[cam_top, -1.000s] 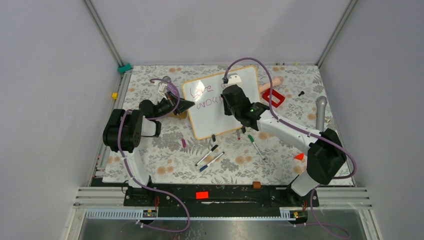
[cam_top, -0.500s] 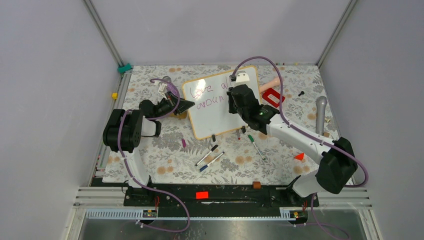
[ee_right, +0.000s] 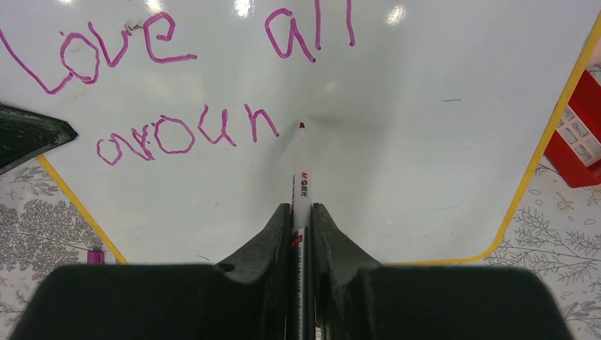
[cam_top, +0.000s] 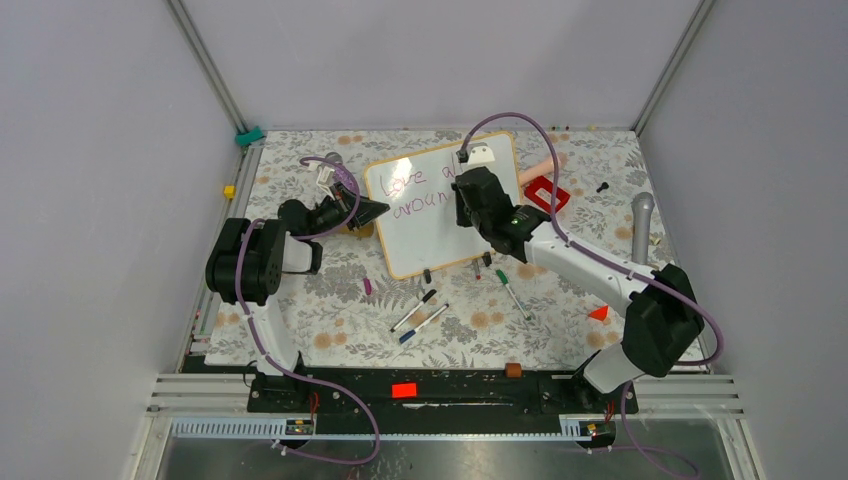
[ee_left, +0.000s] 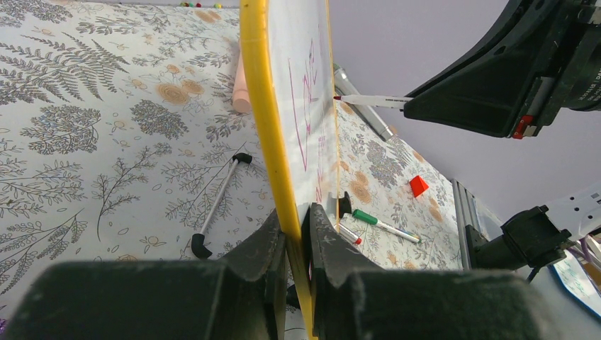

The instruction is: Write a sentence on the whiteboard

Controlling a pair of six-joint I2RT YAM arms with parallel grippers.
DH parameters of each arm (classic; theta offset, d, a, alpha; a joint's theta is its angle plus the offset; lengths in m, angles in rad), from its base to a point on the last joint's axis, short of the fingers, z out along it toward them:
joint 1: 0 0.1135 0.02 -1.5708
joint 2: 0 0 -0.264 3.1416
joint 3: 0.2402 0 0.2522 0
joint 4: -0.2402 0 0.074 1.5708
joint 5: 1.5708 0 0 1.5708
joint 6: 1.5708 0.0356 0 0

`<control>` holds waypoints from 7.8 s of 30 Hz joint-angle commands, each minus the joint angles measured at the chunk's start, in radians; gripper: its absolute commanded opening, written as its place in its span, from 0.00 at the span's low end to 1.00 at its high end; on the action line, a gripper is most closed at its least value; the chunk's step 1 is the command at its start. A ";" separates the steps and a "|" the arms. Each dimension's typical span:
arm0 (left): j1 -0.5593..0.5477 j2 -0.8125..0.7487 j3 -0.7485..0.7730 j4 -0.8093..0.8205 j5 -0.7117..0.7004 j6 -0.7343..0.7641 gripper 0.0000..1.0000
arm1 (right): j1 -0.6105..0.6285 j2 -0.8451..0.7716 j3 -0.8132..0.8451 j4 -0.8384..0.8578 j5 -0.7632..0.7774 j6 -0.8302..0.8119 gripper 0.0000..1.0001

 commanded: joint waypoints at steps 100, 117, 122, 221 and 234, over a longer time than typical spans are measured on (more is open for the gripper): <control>0.005 0.042 -0.004 0.009 0.077 0.161 0.00 | -0.047 0.091 0.141 -0.085 -0.061 0.014 0.00; 0.007 0.044 -0.002 0.009 0.077 0.156 0.00 | -0.047 0.063 0.078 -0.089 -0.074 0.033 0.00; 0.007 0.044 -0.002 0.008 0.078 0.158 0.00 | -0.047 0.050 0.058 -0.094 -0.064 0.031 0.00; 0.126 -0.745 -0.624 0.005 -0.265 0.332 0.99 | -0.046 -0.282 -0.368 0.382 -0.083 0.015 0.00; 0.123 -0.640 -0.549 0.002 -0.222 0.303 0.99 | -0.046 -0.298 -0.386 0.393 -0.082 0.020 0.00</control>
